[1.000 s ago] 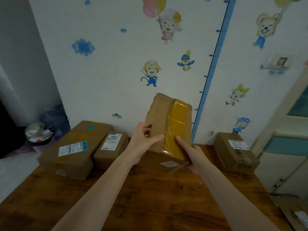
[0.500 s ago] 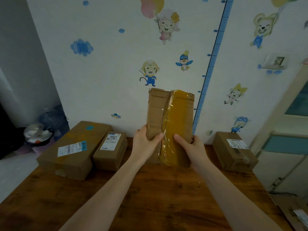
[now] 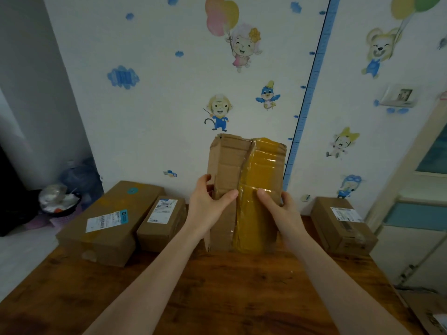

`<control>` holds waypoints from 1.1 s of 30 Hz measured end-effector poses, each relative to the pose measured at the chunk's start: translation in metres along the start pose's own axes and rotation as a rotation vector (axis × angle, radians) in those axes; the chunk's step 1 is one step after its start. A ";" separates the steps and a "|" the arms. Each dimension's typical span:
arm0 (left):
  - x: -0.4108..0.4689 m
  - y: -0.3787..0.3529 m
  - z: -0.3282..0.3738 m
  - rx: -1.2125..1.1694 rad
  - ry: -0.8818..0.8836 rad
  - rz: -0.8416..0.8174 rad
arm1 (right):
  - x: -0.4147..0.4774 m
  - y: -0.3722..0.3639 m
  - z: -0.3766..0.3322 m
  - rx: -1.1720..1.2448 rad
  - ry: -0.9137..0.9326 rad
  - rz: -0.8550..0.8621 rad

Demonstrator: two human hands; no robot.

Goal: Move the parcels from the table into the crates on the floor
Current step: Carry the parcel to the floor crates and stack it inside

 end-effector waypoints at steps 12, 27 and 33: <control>-0.002 -0.007 0.010 0.158 -0.122 0.003 | 0.006 0.003 -0.003 -0.144 0.073 -0.010; -0.006 -0.006 0.027 0.139 -0.178 -0.003 | 0.006 0.003 -0.029 -0.225 0.139 -0.100; -0.009 -0.003 0.020 0.165 -0.159 0.045 | 0.005 0.010 -0.031 -0.332 0.215 0.005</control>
Point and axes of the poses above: each hand's wrist, its own x-axis towards the middle knuckle, its own y-axis out of the back of the hand, z = x × y, the point moved 9 cm from there along x, towards the middle knuckle, and after that the axes turned 7 degrees about y, right-handed, at the moved point
